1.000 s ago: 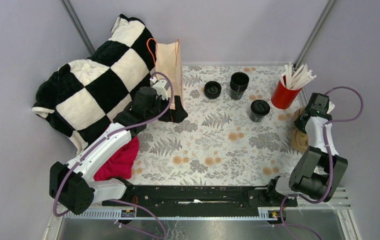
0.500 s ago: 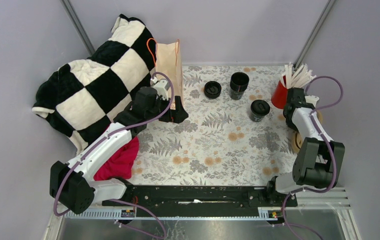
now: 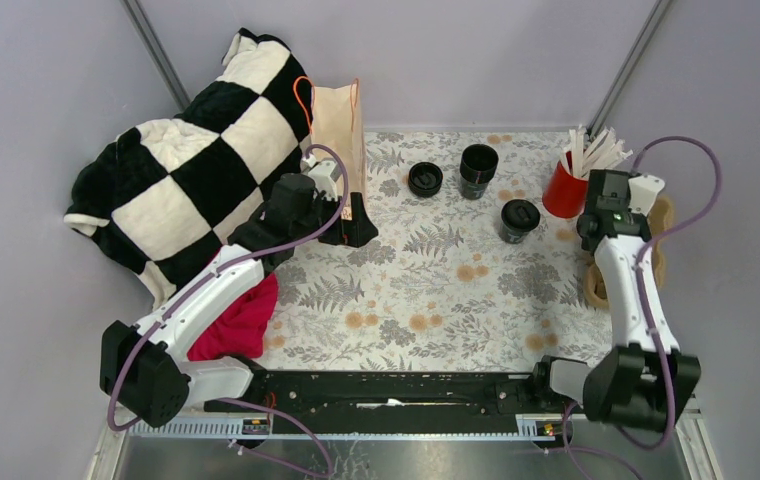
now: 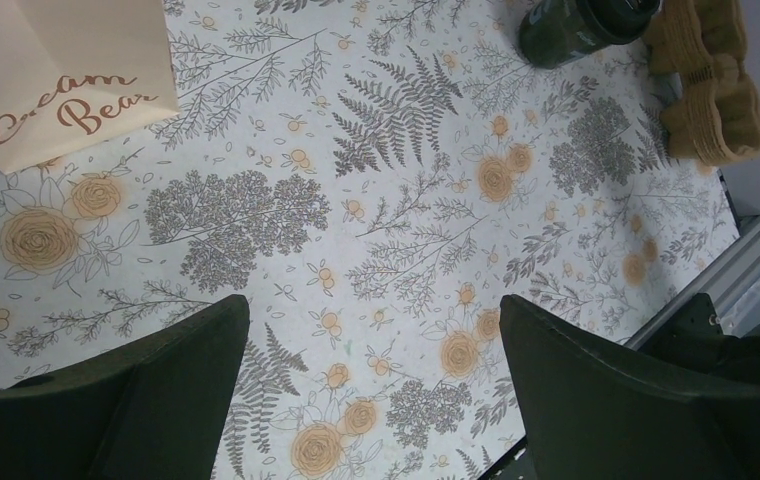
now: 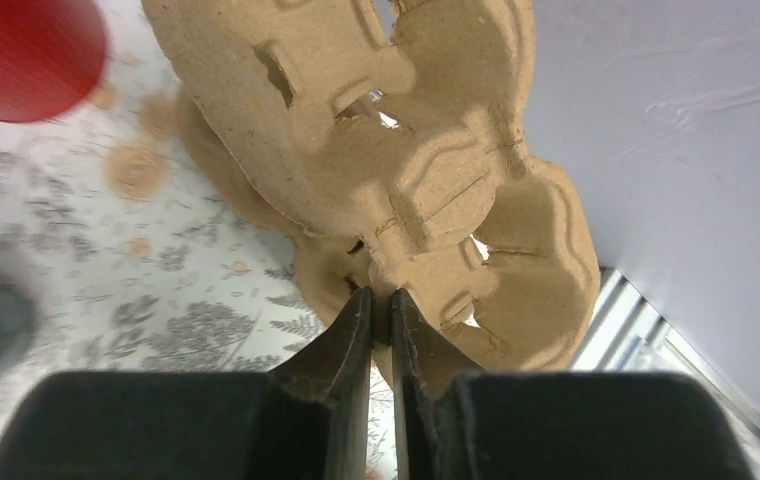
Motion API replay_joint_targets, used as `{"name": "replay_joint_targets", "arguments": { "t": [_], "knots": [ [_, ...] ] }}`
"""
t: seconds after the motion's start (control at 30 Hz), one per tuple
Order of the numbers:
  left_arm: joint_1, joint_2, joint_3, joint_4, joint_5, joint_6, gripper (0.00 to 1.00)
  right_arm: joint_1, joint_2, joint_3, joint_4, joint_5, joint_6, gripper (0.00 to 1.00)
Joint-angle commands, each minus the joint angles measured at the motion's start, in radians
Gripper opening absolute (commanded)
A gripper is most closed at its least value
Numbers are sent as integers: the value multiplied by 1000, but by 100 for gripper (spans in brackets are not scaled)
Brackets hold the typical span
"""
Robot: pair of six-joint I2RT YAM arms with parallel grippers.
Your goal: Pack the takeout coffee
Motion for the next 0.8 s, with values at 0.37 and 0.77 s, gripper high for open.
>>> {"name": "replay_joint_targets", "arguments": {
  "t": [0.37, 0.77],
  "knots": [
    [0, -146, 238, -93, -31, -201, 99, 145, -283, 335, -22, -869, -195, 0],
    [2, -111, 461, -260, -87, -266, 97, 867, -77, 319, 118, -694, -250, 0]
  ]
}}
